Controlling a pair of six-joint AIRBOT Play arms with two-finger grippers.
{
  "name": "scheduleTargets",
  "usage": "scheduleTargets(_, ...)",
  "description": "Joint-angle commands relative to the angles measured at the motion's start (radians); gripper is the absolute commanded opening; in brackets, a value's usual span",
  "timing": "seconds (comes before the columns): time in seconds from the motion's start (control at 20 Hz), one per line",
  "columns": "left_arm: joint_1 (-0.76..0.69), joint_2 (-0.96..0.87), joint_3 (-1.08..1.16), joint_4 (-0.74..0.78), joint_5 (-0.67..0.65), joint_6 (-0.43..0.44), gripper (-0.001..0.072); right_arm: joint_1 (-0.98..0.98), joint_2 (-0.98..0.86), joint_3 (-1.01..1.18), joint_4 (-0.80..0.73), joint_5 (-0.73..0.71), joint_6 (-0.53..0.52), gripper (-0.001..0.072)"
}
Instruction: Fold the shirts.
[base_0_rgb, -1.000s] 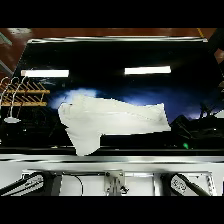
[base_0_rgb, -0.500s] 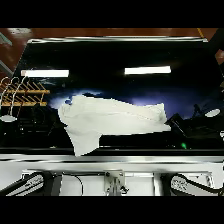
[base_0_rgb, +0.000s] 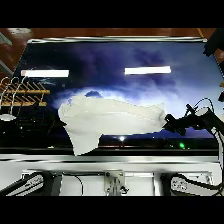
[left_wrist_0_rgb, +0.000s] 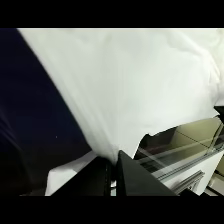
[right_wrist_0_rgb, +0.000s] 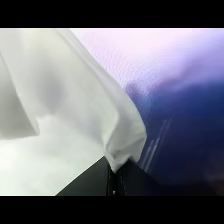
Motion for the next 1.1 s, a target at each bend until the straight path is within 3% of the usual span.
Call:
scheduleTargets(0.0,0.001,0.007,0.095,0.023,0.006,0.0,0.0036,0.006,0.014,0.021,0.027,0.054,-0.078,0.006)
scheduleTargets(0.15,-0.002,0.055,0.326,0.035,-0.026,0.0,0.0035,0.006,0.12,0.143,0.097,0.141,-0.192,0.006)
scheduleTargets(0.35,-0.023,0.203,0.826,0.034,0.021,0.01,0.0036,0.006,0.38,0.472,0.32,0.167,-0.46,0.0059)
scheduleTargets(0.6,-0.021,0.374,1.371,0.036,0.222,0.007,0.0037,0.006,0.694,0.867,0.34,-0.177,-0.431,0.0059)
scheduleTargets(0.75,-0.021,0.487,1.431,0.098,0.333,-0.117,0.0037,0.006,0.821,0.972,0.216,-0.205,-0.314,0.006)
scheduleTargets(0.95,-0.022,0.606,1.43,0.419,0.234,-0.311,0.0036,0.006,0.928,1.029,-0.005,-0.153,-0.151,0.006)
scheduleTargets(1.05,-0.022,0.637,1.43,0.52,0.099,-0.342,0.0037,0.006,0.966,1.029,-0.09,-0.048,-0.135,0.006)
